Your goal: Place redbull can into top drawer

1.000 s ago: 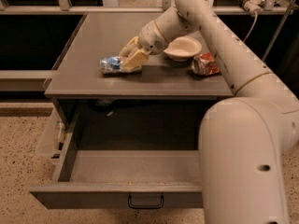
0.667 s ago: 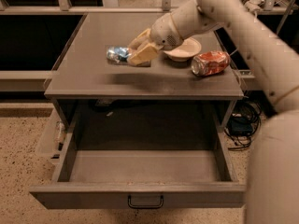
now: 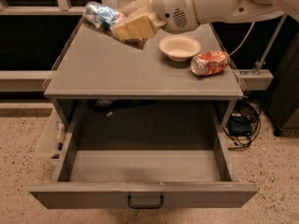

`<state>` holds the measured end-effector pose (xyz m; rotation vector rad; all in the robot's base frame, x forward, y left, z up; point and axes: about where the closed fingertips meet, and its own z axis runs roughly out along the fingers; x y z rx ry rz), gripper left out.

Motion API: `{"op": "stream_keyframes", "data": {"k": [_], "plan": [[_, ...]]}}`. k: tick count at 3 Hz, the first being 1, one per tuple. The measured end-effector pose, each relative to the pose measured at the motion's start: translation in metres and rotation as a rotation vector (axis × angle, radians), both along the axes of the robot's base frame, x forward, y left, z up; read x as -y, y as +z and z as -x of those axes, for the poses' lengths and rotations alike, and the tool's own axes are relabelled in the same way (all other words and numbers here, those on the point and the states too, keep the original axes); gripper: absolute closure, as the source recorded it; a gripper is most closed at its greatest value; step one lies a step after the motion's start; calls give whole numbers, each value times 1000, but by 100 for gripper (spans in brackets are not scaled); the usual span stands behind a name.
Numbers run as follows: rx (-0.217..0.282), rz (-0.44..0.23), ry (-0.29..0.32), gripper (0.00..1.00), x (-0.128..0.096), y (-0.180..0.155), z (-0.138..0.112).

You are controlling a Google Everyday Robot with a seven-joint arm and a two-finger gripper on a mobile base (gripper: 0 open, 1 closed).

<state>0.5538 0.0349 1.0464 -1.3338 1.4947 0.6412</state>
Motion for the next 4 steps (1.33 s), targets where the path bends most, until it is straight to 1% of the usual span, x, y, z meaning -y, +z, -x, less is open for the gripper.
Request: {"op": "stream_keyframes", "data": {"k": [1, 2, 3, 4], "plan": [[-98, -59, -155, 100, 14, -5, 42], [-197, -73, -329, 100, 41, -41, 74], [-288, -46, -496, 100, 75, -103, 100], [-363, 0, -508, 100, 78, -152, 119]]}}
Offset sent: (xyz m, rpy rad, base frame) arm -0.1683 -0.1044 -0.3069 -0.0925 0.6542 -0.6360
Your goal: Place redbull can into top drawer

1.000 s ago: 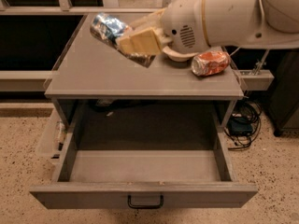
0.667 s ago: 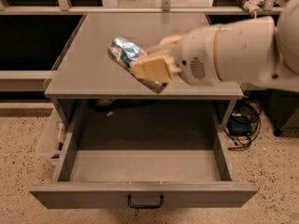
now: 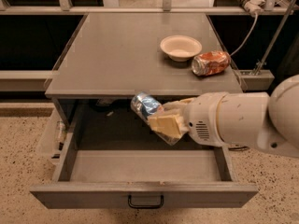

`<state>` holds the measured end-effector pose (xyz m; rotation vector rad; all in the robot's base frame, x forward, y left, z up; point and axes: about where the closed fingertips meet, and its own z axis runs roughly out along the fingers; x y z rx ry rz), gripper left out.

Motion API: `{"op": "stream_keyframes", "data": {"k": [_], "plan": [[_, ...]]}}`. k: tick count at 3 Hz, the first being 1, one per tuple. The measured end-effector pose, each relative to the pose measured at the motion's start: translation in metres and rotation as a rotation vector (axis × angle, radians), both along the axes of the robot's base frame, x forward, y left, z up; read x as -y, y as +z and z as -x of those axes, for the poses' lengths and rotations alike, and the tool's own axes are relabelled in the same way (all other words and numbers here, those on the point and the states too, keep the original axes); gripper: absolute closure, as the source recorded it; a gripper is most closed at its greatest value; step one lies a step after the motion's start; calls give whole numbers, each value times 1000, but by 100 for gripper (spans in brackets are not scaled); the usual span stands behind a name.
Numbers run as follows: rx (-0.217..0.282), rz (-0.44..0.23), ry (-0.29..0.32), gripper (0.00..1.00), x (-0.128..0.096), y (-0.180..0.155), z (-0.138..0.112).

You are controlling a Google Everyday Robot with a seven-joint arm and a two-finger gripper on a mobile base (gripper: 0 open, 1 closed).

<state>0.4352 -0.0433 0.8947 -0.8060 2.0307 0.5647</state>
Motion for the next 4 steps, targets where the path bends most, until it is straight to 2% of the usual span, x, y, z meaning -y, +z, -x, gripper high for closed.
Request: {"op": "stream_keyframes", "data": {"k": [1, 3, 4], "plan": [[-21, -13, -17, 100, 2, -10, -7], [-166, -91, -157, 100, 26, -94, -28], [-244, -123, -234, 100, 37, -140, -30]]}}
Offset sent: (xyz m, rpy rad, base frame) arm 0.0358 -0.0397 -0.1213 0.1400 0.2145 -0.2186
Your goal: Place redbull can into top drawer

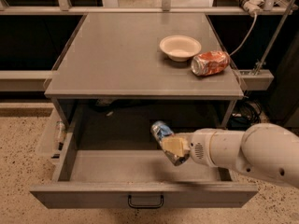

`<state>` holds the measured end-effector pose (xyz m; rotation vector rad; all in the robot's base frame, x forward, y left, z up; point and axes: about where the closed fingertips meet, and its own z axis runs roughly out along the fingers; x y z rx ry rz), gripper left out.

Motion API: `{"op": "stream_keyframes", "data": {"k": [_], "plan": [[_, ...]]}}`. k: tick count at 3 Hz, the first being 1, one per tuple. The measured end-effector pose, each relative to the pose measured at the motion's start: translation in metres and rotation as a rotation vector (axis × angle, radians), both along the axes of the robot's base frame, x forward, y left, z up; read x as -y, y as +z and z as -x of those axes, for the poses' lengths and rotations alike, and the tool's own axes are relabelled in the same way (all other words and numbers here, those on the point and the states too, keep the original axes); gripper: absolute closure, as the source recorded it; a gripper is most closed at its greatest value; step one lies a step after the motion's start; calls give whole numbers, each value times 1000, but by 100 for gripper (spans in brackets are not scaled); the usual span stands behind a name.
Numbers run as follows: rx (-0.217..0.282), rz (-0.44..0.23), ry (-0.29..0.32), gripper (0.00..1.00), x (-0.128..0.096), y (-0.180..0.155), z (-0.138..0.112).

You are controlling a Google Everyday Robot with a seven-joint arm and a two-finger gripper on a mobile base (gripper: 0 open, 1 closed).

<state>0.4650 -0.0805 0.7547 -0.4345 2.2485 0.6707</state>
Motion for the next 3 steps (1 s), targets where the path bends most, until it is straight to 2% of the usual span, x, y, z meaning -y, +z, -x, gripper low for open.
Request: {"op": "stream_keyframes", "data": {"k": [2, 3], "plan": [[-115, -5, -113, 100, 18, -68, 3], [-119, -6, -118, 81, 18, -69, 3]]}}
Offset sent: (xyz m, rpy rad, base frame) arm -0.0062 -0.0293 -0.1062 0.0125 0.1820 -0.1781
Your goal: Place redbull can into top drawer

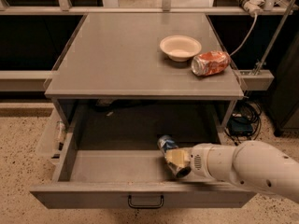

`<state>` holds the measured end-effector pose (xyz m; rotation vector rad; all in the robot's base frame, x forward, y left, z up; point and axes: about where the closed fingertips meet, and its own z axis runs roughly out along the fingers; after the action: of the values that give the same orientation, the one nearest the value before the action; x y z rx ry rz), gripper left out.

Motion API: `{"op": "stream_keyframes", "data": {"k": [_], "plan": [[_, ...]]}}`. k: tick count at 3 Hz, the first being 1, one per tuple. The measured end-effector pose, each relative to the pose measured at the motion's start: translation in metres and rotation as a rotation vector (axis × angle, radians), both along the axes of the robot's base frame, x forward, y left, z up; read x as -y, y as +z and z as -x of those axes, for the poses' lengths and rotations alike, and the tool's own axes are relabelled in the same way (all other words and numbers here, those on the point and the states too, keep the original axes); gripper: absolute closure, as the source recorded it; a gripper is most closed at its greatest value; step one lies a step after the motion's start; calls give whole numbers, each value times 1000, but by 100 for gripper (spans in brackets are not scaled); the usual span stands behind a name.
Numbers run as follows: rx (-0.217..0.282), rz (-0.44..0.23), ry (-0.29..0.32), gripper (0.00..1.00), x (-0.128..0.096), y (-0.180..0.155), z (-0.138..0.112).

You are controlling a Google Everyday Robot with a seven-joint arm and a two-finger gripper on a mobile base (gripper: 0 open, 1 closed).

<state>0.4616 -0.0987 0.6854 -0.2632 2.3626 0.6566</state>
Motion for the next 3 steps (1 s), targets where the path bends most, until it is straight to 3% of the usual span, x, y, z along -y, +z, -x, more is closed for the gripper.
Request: {"op": "stream_keyframes", "data": {"k": [3], "plan": [[0, 0, 0, 13, 0, 0, 0]]}}
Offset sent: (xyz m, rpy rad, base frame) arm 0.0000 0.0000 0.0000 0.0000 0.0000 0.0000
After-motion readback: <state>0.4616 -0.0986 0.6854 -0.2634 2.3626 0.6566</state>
